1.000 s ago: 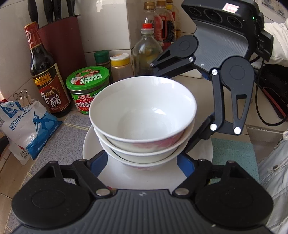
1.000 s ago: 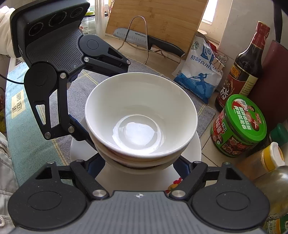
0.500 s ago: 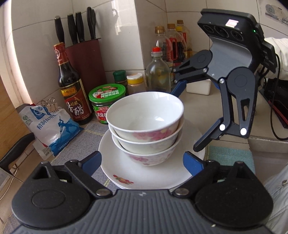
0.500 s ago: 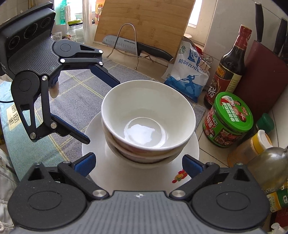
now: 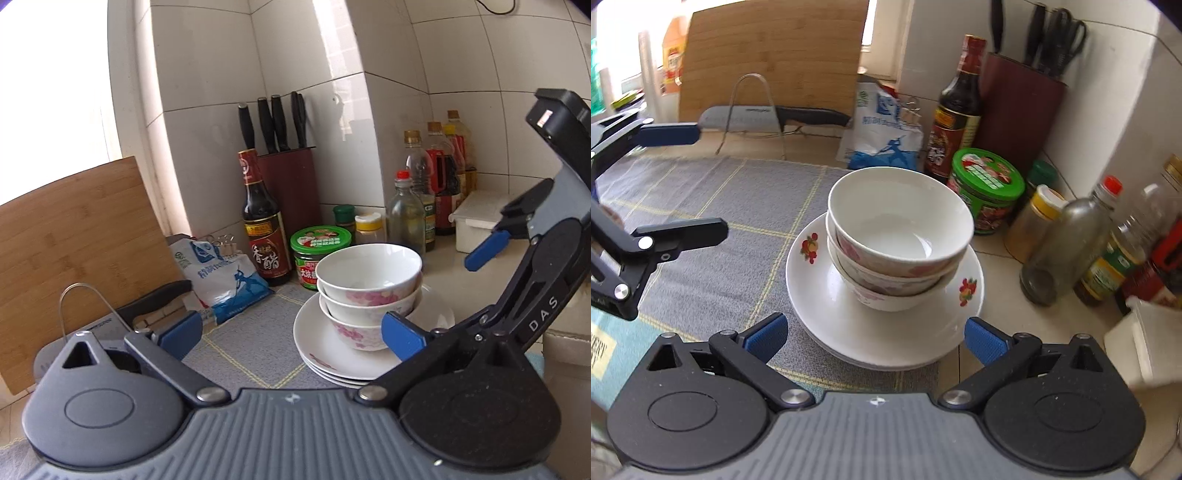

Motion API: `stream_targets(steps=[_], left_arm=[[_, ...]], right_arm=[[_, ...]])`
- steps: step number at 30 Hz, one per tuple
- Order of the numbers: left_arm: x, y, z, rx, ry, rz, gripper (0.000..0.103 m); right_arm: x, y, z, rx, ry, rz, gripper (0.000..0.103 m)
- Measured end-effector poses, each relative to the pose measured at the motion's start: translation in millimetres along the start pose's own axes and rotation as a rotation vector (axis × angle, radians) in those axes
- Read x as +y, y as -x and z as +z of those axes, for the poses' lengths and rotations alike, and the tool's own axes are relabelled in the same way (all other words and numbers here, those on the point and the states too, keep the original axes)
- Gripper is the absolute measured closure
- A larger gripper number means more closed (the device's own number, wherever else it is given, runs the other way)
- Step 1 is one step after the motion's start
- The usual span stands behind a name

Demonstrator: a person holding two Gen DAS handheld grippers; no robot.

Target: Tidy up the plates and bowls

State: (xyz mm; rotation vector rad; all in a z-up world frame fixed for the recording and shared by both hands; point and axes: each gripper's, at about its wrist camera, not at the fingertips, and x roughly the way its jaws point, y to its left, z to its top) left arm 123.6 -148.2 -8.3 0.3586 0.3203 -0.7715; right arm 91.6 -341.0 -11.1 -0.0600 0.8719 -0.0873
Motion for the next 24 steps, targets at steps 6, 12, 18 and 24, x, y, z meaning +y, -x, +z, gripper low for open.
stream_targets(steps=[6,12,18,24], left_arm=[[5.5,10.4,5.7,0.236,0.138,0.033,0.001],[3.8,17.5,10.2,0.342,0.189,0.04,0.001],[5.0,30.4,17.8,0.345,0.192,0.045,0.001],[10.0,39.4,23.0,0.333,0.219,0.057,0.001]], right_arm=[[12.7,30.3,-18.6,-0.002,-0.31,-0.236,0.0],[33.5,59.1,-32.0,-0.035,-0.383,-0.289,0.0],[45.8,79.6,-33.0,-0.07,-0.405,-0.304,0.0],[52.1,92.9,-32.9,-0.103,-0.401,-0.323,0.0]])
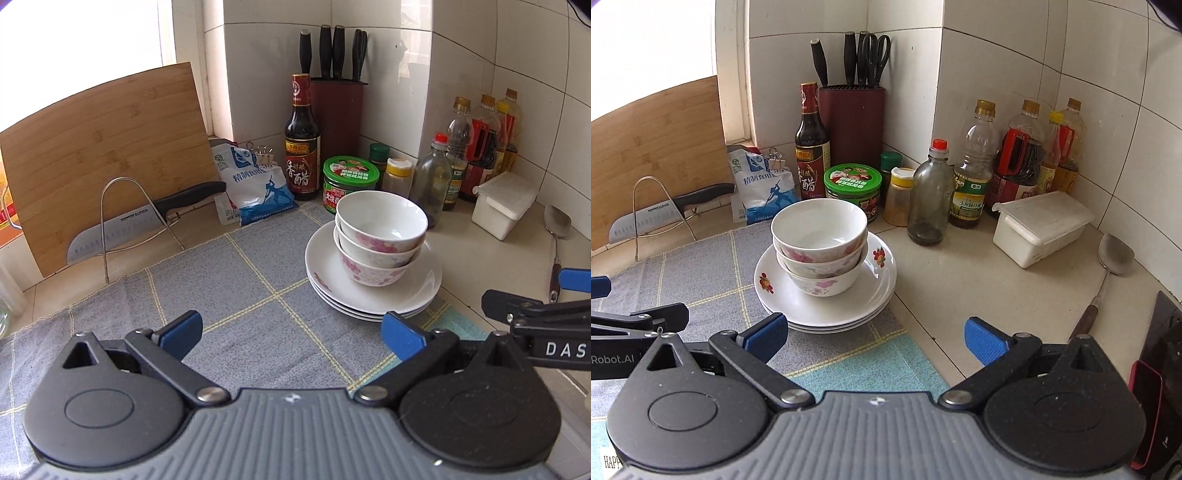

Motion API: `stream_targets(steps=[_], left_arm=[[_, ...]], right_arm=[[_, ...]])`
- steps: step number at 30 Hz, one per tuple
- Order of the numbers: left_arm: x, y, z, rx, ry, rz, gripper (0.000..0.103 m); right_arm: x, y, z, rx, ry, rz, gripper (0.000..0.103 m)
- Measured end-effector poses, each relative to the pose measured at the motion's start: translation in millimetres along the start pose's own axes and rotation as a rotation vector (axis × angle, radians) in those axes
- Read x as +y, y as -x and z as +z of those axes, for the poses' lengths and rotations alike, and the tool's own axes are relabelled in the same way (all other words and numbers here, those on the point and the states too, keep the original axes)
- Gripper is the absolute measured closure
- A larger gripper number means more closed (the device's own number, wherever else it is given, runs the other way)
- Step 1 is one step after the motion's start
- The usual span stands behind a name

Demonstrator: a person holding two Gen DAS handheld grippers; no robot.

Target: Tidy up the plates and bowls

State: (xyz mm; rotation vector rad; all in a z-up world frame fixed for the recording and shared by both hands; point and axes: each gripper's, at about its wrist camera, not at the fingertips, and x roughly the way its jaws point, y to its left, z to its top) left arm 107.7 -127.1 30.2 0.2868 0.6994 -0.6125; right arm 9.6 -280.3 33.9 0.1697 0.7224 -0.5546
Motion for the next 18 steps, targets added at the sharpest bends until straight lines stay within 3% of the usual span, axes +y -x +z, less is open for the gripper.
stream_targets(steps=[18], left_arm=[[3.5,8.1,-1.9,-0.001,0.029,0.016,0.001]], right_arm=[[2.9,7.3,1.1,-0.02,0.007,0.012,0.0]])
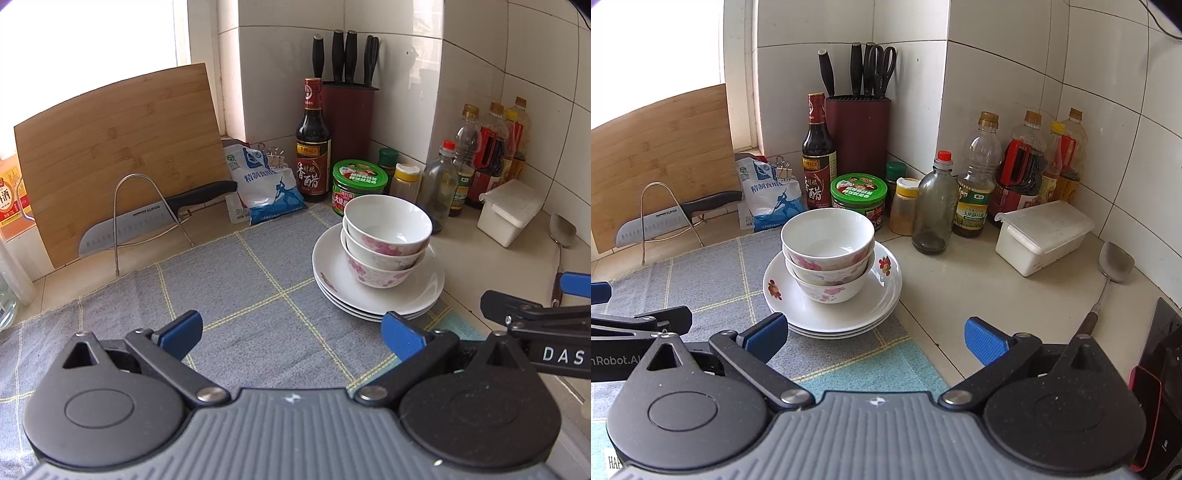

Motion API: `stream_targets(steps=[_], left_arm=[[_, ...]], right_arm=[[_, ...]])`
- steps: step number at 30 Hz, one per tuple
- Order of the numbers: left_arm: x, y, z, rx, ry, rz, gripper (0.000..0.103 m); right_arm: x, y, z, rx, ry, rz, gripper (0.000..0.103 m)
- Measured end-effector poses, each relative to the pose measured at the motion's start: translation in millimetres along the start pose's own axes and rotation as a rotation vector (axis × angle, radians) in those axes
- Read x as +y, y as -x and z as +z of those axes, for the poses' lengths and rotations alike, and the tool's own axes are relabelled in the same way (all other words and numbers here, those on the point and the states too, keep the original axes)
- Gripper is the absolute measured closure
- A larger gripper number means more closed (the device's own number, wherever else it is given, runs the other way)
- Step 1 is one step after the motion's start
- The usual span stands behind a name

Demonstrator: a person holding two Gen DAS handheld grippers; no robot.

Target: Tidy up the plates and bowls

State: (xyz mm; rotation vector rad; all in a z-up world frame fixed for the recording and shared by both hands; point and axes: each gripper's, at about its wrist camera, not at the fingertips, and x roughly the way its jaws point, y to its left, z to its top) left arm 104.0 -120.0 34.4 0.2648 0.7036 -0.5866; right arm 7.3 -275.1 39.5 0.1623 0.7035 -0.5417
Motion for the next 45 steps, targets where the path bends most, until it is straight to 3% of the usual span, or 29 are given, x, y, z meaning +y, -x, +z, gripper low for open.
stream_targets(steps=[45], left_arm=[[5.8,3.8,3.3,-0.002,0.016,0.011,0.001]], right_arm=[[3.4,4.6,0.4,0.003,-0.006,0.024,0.0]])
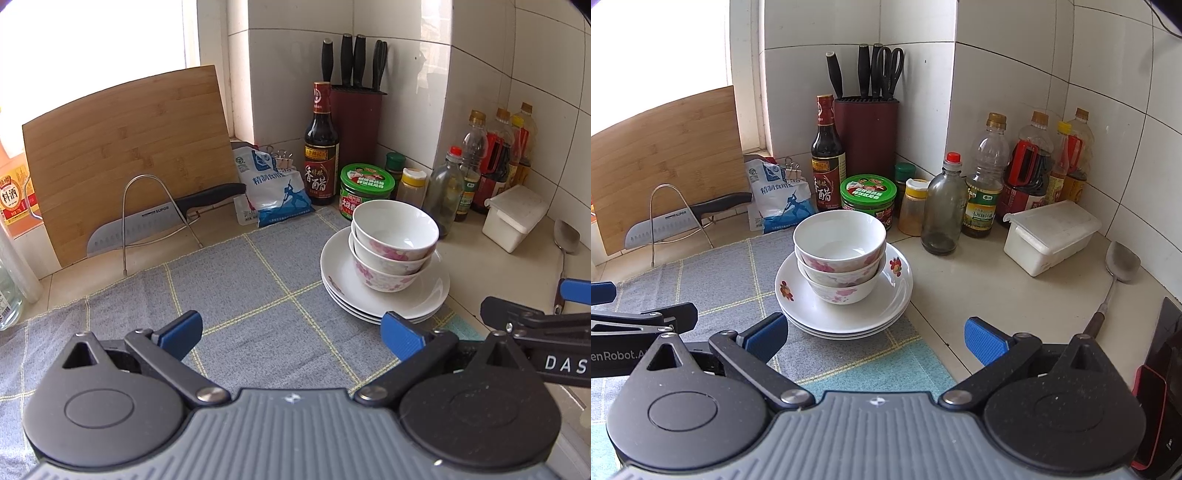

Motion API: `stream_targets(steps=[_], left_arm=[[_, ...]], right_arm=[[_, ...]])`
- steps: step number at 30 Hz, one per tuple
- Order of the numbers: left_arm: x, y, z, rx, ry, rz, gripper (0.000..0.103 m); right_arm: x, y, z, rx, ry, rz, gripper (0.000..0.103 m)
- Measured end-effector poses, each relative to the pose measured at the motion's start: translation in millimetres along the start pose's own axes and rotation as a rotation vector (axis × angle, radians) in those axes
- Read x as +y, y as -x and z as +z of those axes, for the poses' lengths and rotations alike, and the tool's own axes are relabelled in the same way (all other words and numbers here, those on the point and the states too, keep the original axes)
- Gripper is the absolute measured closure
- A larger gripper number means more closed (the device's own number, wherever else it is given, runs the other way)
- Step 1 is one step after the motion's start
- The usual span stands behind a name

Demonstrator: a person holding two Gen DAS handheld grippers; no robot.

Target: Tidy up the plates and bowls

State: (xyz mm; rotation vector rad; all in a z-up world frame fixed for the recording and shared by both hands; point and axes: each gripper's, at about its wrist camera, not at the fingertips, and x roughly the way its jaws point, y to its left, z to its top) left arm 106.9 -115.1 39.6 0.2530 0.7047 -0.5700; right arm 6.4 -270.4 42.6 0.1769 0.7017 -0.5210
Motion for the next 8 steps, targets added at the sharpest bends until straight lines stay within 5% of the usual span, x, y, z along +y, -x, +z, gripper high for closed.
stream_targets(steps=[8], left_arm=[[0.0,-1.3,2.9,-0.001,-0.001,-0.001,0.001]], right_arm=[[2.6,-0.4,2.6,-0.001,0.001,-0.005,0.0]])
